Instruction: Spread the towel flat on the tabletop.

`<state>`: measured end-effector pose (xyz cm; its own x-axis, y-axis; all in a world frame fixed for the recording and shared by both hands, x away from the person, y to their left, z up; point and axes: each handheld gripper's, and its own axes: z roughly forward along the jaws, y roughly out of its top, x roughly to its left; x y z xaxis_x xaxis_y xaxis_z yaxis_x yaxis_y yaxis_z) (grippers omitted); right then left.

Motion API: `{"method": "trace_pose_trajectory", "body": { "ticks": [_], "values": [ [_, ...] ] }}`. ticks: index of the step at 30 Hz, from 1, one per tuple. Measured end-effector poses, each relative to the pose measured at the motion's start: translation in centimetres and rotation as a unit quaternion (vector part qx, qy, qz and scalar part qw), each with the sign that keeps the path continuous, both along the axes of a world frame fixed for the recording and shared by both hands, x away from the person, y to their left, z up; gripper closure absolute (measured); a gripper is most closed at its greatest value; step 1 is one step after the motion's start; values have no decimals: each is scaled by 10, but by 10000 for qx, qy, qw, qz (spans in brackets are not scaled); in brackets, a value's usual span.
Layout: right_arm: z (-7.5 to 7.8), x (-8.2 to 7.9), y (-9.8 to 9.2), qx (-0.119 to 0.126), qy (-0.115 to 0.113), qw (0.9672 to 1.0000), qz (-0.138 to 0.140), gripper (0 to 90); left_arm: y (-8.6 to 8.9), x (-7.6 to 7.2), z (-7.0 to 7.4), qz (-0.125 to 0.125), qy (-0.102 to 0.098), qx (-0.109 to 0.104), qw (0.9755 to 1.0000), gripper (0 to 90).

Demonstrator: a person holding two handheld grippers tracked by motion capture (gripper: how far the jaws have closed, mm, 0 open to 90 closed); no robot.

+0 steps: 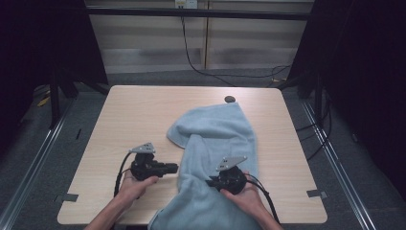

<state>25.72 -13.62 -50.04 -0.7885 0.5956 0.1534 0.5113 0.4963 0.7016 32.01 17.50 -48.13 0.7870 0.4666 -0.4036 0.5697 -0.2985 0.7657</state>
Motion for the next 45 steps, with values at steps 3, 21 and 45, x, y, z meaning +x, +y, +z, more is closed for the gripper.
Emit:
{"method": "trace_pose_trajectory", "body": {
  "ticks": [3, 21, 45],
  "values": [
    [1, -18, 13, 38, 41, 9995, 304, 826, 15, 12, -4, 559, 150, -35, 9983, 727],
    [30, 56, -103, 66, -467, 9760, -2127, 522, -7, 44, -23, 1192, 66, 701, 9904, 451],
    [92, 91, -107, 631, -1170, 9673, -2160, 865, 26, 82, 106, 1421, -1260, 21, 9818, 855]
  ]
}}
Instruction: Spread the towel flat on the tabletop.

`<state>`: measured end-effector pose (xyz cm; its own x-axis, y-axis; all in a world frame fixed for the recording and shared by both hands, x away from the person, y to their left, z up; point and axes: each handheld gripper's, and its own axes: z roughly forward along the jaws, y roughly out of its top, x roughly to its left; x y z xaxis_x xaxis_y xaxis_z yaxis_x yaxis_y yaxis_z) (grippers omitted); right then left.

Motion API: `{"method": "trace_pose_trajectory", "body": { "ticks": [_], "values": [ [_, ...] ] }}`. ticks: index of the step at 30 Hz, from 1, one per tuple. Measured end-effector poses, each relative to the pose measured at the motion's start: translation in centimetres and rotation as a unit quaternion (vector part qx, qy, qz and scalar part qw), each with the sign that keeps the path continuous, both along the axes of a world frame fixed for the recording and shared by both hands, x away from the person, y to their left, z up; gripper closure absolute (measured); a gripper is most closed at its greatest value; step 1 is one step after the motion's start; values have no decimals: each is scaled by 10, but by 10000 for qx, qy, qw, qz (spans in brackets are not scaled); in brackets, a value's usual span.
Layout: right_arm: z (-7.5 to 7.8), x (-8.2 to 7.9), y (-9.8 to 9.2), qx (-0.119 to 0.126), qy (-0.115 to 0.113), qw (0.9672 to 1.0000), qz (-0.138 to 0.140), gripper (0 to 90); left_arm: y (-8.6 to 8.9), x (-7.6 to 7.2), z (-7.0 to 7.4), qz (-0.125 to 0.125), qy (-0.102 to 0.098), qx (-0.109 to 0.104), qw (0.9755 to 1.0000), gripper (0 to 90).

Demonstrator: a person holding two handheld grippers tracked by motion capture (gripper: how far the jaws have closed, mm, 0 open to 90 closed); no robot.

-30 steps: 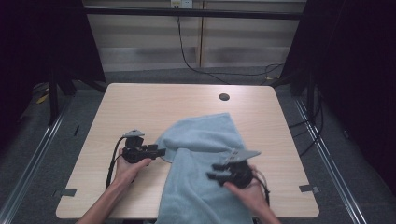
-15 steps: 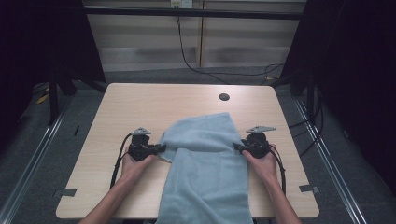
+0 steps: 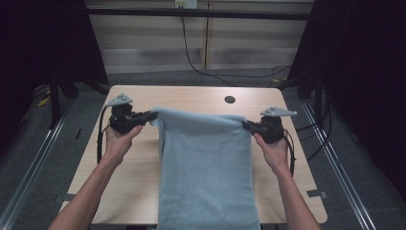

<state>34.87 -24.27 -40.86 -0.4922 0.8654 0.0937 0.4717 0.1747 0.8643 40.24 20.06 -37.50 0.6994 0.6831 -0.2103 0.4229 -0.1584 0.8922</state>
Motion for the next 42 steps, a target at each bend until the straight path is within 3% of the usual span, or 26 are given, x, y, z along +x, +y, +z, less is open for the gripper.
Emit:
{"method": "trace_pose_trajectory", "body": {
  "ticks": [2, 6, 8, 10, 13, 14, 17, 19, 23, 26, 28, 29, 30, 33, 35, 38, 41, 42],
  "values": [
    [13, 7, 2, -13, -180, 9998, -48, 864, -1, 14, 8, 80, -101, -76, 9999, 854],
    [33, 23, -3, 154, -483, 9986, -159, 862, -6, 41, 13, 138, -89, -141, 9998, 852],
    [40, 33, -7, 76, -489, 9985, -224, 859, -10, 52, 10, 146, -60, -87, 9998, 849],
    [42, 41, -9, 74, -473, 9985, -283, 850, -16, 61, -1, 325, 77, 9, 9994, 813],
    [26, 51, -12, -241, -170, 9987, -407, 796, -17, 65, -23, 485, 352, 92, 9982, 739],
    [17, 53, -14, -393, -34, 9981, -467, 769, -17, 62, -30, 517, 398, 83, 9978, 715],
    [-10, 53, -26, -560, 334, 9953, -716, 670, -19, 52, -46, 279, 517, 381, 9975, 711],
    [-23, 50, -31, -709, 601, 9922, -829, 618, -23, 45, -56, -37, 626, 386, 9973, 693],
    [-34, 34, -21, -470, 611, 9962, -416, 589, -41, 26, -82, -521, 800, 765, 9925, 706],
    [-45, 20, 1, -369, 692, 9969, 73, 585, -51, 19, -110, -543, 1004, 1110, 9872, 710],
    [-57, 14, 15, -446, 841, 9949, 331, 584, -53, 18, -126, -366, 1206, 1091, 9860, 706],
    [-65, 11, 22, -488, 952, 9935, 398, 584, -53, 17, -130, -391, 1207, 1081, 9860, 707],
    [-71, 11, 25, -521, 981, 9925, 503, 585, -51, 15, -131, -422, 1116, 1062, 9872, 708],
    [-86, 7, 32, -619, 1172, 9897, 543, 584, -49, 8, -129, -542, 1033, 1262, 9851, 717],
    [-94, 0, 34, -682, 1182, 9891, 545, 580, -45, 1, -130, -561, 1046, 1238, 9852, 720],
    [-94, -16, 34, -627, 1181, 9888, 665, 580, -36, -15, -129, -660, 1078, 1236, 9843, 722],
    [-92, -40, 38, -779, 1183, 9863, 849, 580, -27, -37, -128, -802, 1027, 1312, 9828, 732],
    [-91, -49, 39, -844, 1167, 9852, 931, 580, -23, -47, -128, -855, 1076, 1198, 9832, 731]
  ]
}}
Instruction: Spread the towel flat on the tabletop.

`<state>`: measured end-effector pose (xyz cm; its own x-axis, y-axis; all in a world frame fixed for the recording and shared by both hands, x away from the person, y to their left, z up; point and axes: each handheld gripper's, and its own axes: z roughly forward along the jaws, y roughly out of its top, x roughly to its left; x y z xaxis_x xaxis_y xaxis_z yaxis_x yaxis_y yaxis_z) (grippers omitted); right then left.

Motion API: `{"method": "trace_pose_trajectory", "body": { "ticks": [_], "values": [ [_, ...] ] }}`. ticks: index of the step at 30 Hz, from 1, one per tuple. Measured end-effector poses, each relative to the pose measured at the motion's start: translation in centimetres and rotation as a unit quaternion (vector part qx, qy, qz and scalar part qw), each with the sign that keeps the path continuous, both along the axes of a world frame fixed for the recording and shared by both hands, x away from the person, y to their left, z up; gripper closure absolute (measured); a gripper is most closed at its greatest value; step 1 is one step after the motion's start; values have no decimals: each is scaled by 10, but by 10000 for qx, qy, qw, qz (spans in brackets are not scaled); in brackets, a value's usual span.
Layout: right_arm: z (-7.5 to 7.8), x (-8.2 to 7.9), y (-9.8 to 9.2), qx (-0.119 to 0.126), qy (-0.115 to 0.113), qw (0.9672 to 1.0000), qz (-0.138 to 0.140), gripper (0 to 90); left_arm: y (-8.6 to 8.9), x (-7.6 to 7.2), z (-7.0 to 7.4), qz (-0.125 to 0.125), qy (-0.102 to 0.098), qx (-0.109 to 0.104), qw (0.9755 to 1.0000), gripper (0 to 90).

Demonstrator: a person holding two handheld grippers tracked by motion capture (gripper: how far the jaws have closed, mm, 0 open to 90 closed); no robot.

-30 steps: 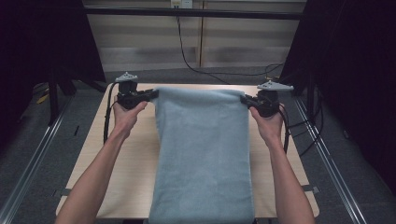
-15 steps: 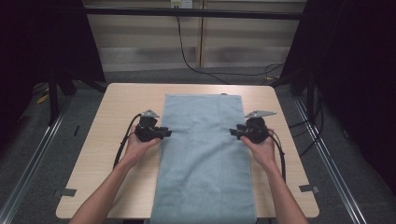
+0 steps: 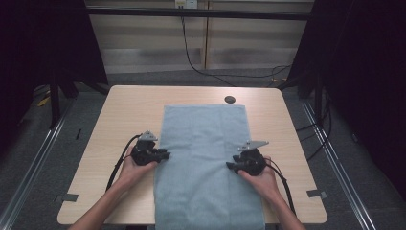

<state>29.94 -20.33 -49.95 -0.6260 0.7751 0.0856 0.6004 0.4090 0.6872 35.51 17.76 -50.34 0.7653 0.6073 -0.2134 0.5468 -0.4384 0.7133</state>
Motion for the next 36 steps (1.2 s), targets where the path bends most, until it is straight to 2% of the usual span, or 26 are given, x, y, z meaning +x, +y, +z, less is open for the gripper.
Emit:
{"method": "trace_pose_trajectory", "body": {
  "ticks": [2, 5, 7, 9, 11, 13, 14, 15, 17, 18, 20, 21, 22, 23, 25, 27, 30, 34, 36],
  "values": [
    [1, -18, 2, 4, 16, 10000, 73, 580, 5, -15, 0, -29, -12, -40, 10000, 737],
    [2, -41, 5, -5, 10, 9996, 277, 579, 10, -39, 1, -212, 20, -37, 9998, 739],
    [1, -55, 6, 85, -13, 9995, 310, 579, 15, -55, 0, -272, 120, -167, 9994, 734],
    [2, -67, 7, 127, 40, 9991, 413, 579, 19, -68, 1, -341, 164, -168, 9991, 734],
    [2, -77, 8, 182, 87, 9986, 484, 577, 24, -76, 2, -378, 287, -204, 9987, 718],
    [3, -83, 8, 306, 252, 9979, 516, 563, 28, -76, 3, -337, 395, -325, 9981, 686],
    [4, -82, 8, 370, 237, 9975, 561, 553, 29, -74, 5, -340, 418, -385, 9978, 685],
    [6, -80, 7, 379, 157, 9977, 547, 547, 28, -68, 8, -298, 309, -397, 9983, 679],
    [11, -68, 5, 508, 3, 9978, 425, 530, 28, -56, 13, -151, 249, -590, 9978, 663],
    [14, -60, 3, 585, -62, 9977, 348, 520, 26, -46, 17, -15, 214, -662, 9976, 656],
    [17, -39, -1, 507, -184, 9984, 181, 500, 23, -32, 22, 156, 247, -747, 9968, 644],
    [18, -28, -2, 456, -234, 9987, 79, 497, 19, -25, 24, 152, 194, -709, 9972, 644],
    [17, -17, -4, 476, -226, 9986, -9, 487, 16, -19, 25, 151, 31, -576, 9982, 644],
    [16, -7, -6, 457, -202, 9987, -74, 481, 14, -13, 24, 190, 19, -530, 9984, 643],
    [11, 9, -8, 409, -214, 9986, -249, 469, 14, -2, 16, 330, 66, -668, 9972, 638],
    [6, 22, -9, 405, -171, 9985, -321, 452, 13, 4, 6, 419, 75, -411, 9982, 632],
    [-2, 28, -8, 343, -35, 9987, -364, 439, 13, 4, -1, 380, -29, -94, 9992, 629],
    [-4, 16, -2, 167, -42, 9995, -262, 427, 13, 0, -2, 310, -129, -100, 9994, 632],
    [-3, 4, 1, -8, -104, 9999, -123, 428, 14, -7, -3, 190, -208, -76, 9996, 631]
  ]
}}
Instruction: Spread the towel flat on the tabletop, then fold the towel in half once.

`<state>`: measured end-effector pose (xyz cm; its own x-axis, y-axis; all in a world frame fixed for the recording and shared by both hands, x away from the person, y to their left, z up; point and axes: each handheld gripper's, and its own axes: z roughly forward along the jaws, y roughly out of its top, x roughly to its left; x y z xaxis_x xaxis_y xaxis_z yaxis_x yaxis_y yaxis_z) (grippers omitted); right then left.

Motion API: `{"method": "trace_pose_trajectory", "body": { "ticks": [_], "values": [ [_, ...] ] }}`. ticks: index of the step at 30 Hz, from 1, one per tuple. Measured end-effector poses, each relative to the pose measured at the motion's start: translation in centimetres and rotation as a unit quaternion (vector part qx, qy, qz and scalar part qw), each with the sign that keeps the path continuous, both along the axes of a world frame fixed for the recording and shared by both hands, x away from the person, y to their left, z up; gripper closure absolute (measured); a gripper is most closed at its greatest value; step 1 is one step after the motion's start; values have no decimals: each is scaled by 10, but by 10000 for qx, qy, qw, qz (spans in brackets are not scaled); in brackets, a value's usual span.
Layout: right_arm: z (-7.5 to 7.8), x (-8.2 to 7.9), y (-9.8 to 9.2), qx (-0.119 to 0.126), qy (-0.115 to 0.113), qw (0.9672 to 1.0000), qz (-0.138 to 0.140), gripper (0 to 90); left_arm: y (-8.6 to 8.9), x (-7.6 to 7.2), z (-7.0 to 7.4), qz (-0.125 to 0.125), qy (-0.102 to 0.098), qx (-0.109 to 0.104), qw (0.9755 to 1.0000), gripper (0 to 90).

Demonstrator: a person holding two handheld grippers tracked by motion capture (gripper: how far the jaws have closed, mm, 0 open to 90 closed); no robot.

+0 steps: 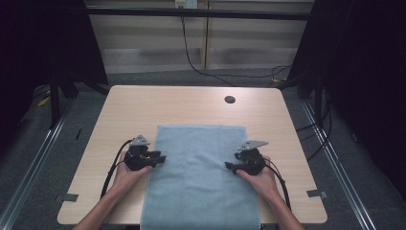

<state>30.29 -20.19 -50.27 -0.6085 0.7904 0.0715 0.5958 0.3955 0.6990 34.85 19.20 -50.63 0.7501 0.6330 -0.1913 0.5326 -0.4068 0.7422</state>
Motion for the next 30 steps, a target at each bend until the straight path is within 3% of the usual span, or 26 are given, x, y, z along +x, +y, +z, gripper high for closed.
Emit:
{"method": "trace_pose_trajectory", "body": {
  "ticks": [1, 9, 11, 13, 15, 17, 19, 22, 24, 26, 29, 30],
  "values": [
    [1, -7, 1, -80, 15, 9999, 93, 428, 1, -4, -1, -38, 4, -38, 10000, 631],
    [2, -45, 1, 59, 92, 9994, 315, 425, 12, -42, 3, -282, 68, 77, 9995, 642],
    [3, -50, 2, 84, 92, 9993, 345, 424, 14, -52, 9, -359, 290, 192, 9987, 634],
    [4, -55, 5, 113, 181, 9988, 444, 418, 13, -64, 10, -510, 256, 231, 9981, 613],
    [5, -56, 6, 170, 288, 9982, 507, 415, 15, -66, 10, -526, 278, 210, 9980, 600],
    [8, -51, 2, 288, 329, 9978, 507, 398, 17, -62, 16, -471, 247, 3, 9986, 583],
    [15, -43, -5, 333, 152, 9987, 349, 390, 20, -52, 23, -319, 156, -209, 9992, 569],
    [26, -25, -19, 367, -2, 9993, 83, 382, 19, -34, 28, -260, 70, -324, 9991, 569],
    [29, -11, -29, 385, -65, 9992, -78, 387, 17, -17, 28, -325, 20, -306, 9990, 605],
    [30, 4, -38, 381, -166, 9988, -245, 408, 17, -2, 26, -179, 143, -350, 9991, 587],
    [29, 26, -50, 469, -197, 9975, -499, 414, 20, 17, 20, 98, 125, -261, 9995, 589],
    [28, 34, -52, 445, -185, 9974, -536, 417, 22, 20, 19, 174, 130, -335, 9992, 594]
  ]
}}
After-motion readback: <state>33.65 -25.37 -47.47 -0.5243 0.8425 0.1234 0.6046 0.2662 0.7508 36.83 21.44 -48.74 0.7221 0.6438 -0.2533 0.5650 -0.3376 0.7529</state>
